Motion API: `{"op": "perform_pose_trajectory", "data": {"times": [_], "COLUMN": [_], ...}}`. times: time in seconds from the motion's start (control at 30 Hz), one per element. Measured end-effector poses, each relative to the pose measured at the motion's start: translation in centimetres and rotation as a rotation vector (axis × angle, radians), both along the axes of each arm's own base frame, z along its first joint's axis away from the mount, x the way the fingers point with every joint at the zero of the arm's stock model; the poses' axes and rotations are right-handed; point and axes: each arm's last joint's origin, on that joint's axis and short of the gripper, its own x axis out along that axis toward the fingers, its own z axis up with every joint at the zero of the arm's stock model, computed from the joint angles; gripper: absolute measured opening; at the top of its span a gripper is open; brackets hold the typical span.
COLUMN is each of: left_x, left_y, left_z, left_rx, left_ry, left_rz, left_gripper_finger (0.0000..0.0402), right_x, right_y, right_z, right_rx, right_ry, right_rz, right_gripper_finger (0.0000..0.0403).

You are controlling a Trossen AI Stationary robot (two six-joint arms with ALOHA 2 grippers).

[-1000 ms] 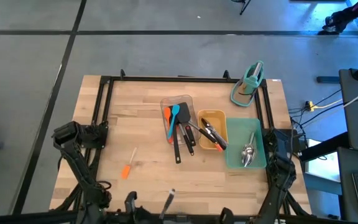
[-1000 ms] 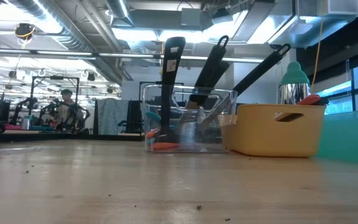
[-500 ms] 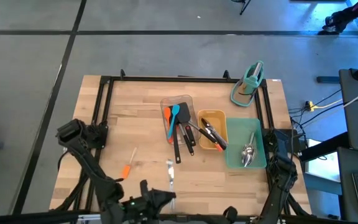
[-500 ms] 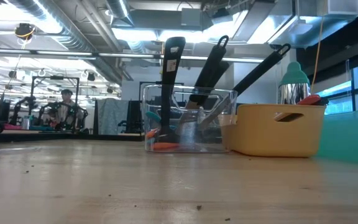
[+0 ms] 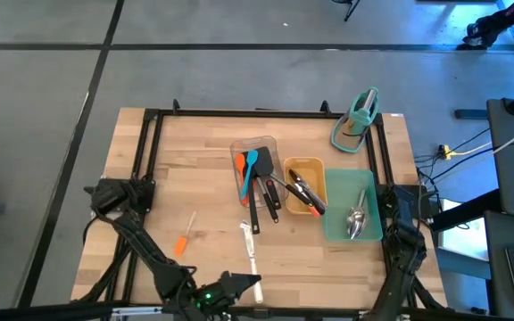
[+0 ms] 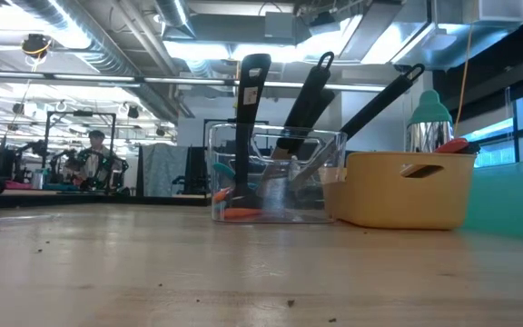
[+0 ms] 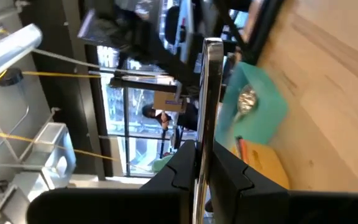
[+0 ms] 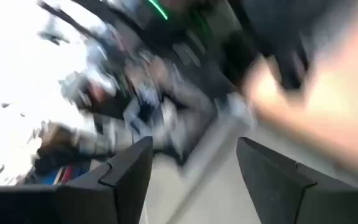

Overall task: Pick & Place Kitchen Items
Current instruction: Put the silver table knife into the yellow bin

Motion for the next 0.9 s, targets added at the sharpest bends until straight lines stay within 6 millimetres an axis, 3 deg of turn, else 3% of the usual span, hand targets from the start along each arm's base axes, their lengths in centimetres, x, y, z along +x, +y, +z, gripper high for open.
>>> {"op": "perform_pose_trajectory", "data": {"times": [0.1,0.2,0.5,0.73,0.9], "left_x": [0.1,-0.5,-2.8,-3.2,-3.9], "left_y": [-0.5,-1.4,-3.6,-3.9,-4.5], "left_z": [-1.3,-2.0,-2.6,-2.7,-2.7], "left_rx": [0.018,0.027,0.03,0.016,0.017], "left_ry": [0.018,0.026,0.034,0.031,0.031], "left_rz": [-0.006,-0.027,-0.114,-0.125,-0.144], "left_gripper_finger": [0.0017,0.0017,0.0017,0.0017,0.0017], "right_x": [1.6,2.9,4.9,7.6,8.3], "right_y": [-0.7,-0.8,-1.3,-3.3,-3.7], "right_z": [-3.7,-6.7,-4.7,-4.9,-4.9], "right_rx": [0.227,0.33,0.389,0.398,0.406], "right_ry": [0.182,0.267,0.143,0.182,0.195], "right_rz": [0.072,0.065,0.087,0.109,0.124], "right_gripper_finger": [0.0236,0.0236,0.0236,0.0236,0.0236]}}
